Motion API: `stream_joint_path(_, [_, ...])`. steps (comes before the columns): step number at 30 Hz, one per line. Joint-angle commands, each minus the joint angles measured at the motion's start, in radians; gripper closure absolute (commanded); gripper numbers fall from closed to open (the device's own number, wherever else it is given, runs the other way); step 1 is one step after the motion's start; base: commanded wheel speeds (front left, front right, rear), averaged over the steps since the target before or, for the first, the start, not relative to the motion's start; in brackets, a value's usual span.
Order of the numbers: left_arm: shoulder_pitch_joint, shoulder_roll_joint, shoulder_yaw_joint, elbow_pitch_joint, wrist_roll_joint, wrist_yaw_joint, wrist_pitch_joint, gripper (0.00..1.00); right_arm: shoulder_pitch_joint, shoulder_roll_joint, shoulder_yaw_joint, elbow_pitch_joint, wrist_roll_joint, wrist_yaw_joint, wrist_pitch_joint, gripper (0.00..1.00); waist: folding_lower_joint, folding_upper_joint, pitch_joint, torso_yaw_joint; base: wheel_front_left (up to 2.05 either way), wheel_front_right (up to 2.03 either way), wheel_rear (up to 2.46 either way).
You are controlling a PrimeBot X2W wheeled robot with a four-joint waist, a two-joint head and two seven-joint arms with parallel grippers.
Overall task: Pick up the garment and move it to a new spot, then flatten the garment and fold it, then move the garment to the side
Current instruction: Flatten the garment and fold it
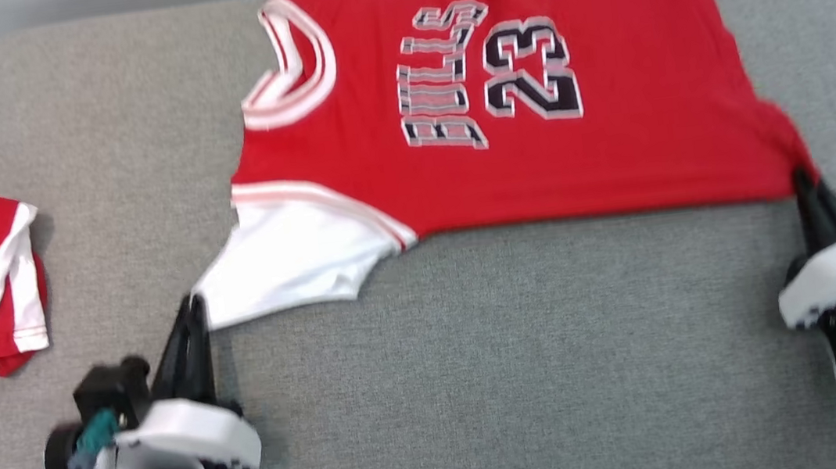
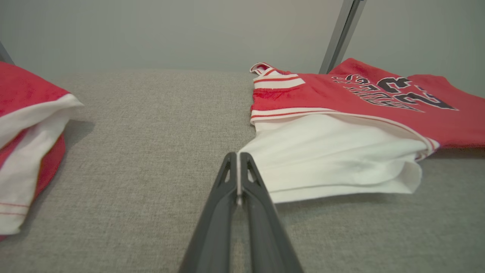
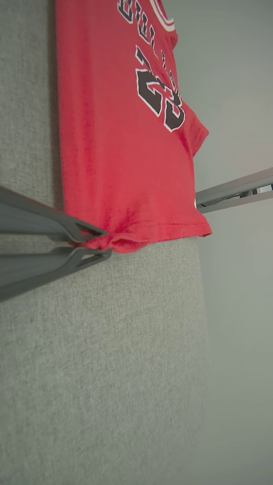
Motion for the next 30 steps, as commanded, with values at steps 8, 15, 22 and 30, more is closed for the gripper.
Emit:
stream_joint_path(8, [0.236,0.008,-0.005,-0.007,-0.043,0.024,-0.002,1.00,0.271,-0.004,0.065,-0.002,0.044,-0.003,-0.005,1.00,0.0000,0.0000,-0.217,-0.017,0.00,0.00,0.00])
stream_joint_path(15, [0.378,0.009,-0.013,-0.022,-0.057,0.032,-0.002,1.00,0.453,0.026,0.054,-0.013,0.070,-0.003,-0.005,1.00,0.0000,0.0000,-0.342,-0.005,0.00,0.00,0.00])
stream_joint_path(22, [0.510,0.007,-0.034,-0.081,-0.057,0.038,-0.002,1.00,0.546,0.042,0.069,-0.036,0.065,-0.003,-0.005,1.00,0.0000,0.0000,-0.380,-0.006,0.00,0.00,0.00])
stream_joint_path(30, [0.474,0.006,-0.058,-0.149,-0.039,0.029,-0.002,1.00,0.516,0.033,0.053,-0.109,0.054,-0.003,-0.005,1.00,0.0000,0.0000,-0.358,-0.004,0.00,0.00,0.00])
